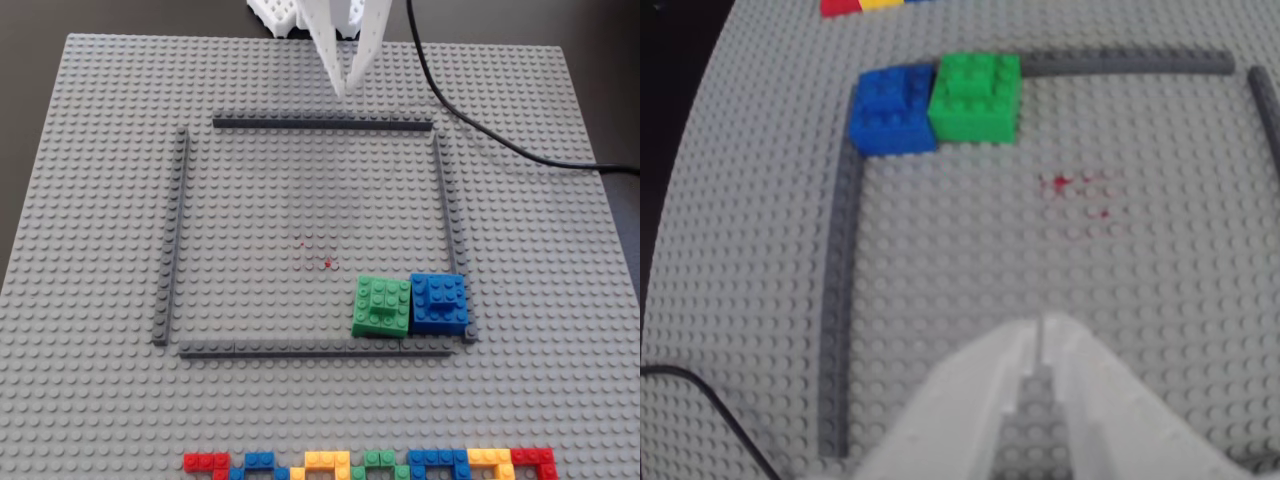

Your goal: Grab the cube and place it into the grid

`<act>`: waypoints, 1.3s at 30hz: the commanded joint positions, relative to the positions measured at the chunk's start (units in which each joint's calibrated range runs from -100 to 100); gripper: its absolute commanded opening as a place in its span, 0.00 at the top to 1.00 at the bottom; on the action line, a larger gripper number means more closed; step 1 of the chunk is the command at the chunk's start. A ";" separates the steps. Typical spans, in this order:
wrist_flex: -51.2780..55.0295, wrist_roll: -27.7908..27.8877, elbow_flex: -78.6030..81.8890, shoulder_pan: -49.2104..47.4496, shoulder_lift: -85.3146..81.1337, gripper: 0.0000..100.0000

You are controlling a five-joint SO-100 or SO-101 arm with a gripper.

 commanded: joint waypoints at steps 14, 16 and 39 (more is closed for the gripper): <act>-0.42 0.05 13.04 0.69 -10.26 1.00; -0.18 -0.15 14.04 0.33 -10.26 1.00; 3.44 0.93 20.47 -0.12 -10.26 1.00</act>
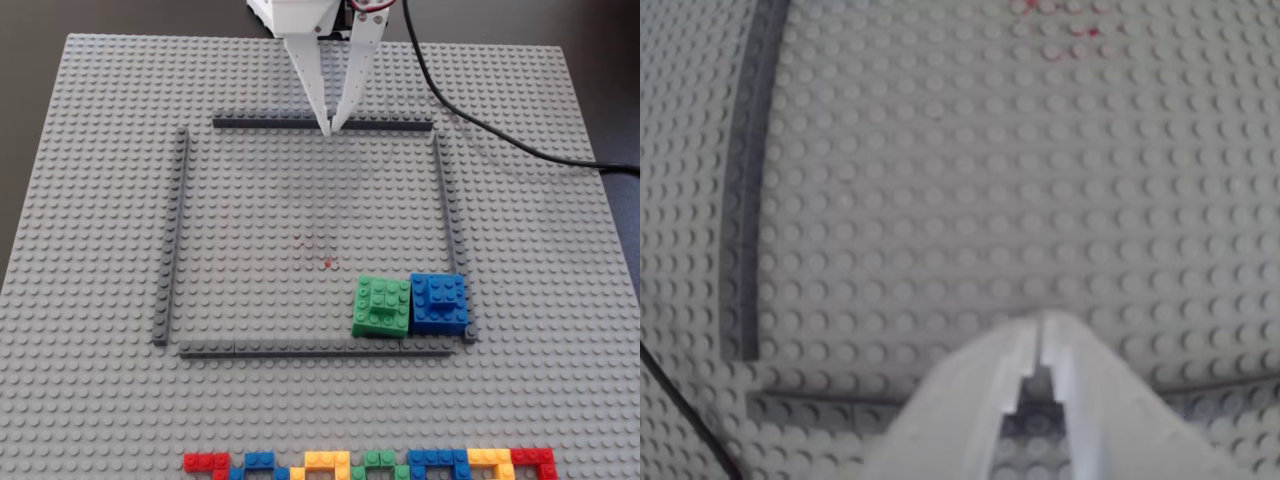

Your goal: Grab the cube and place it into the grid

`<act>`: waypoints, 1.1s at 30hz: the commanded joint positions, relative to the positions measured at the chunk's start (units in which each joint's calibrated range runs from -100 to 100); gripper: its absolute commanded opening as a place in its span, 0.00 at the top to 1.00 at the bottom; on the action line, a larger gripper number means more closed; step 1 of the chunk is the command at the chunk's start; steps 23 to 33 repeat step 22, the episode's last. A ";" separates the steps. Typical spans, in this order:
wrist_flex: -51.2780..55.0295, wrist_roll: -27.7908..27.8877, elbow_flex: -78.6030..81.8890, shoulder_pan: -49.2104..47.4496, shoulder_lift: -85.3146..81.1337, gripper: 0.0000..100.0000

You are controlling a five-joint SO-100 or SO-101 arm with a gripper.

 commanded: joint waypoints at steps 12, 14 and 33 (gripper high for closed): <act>2.85 -0.29 0.53 -0.56 -1.95 1.00; 2.81 -0.29 0.53 -0.56 -1.95 1.00; 3.05 -0.29 0.53 -0.85 -1.95 1.00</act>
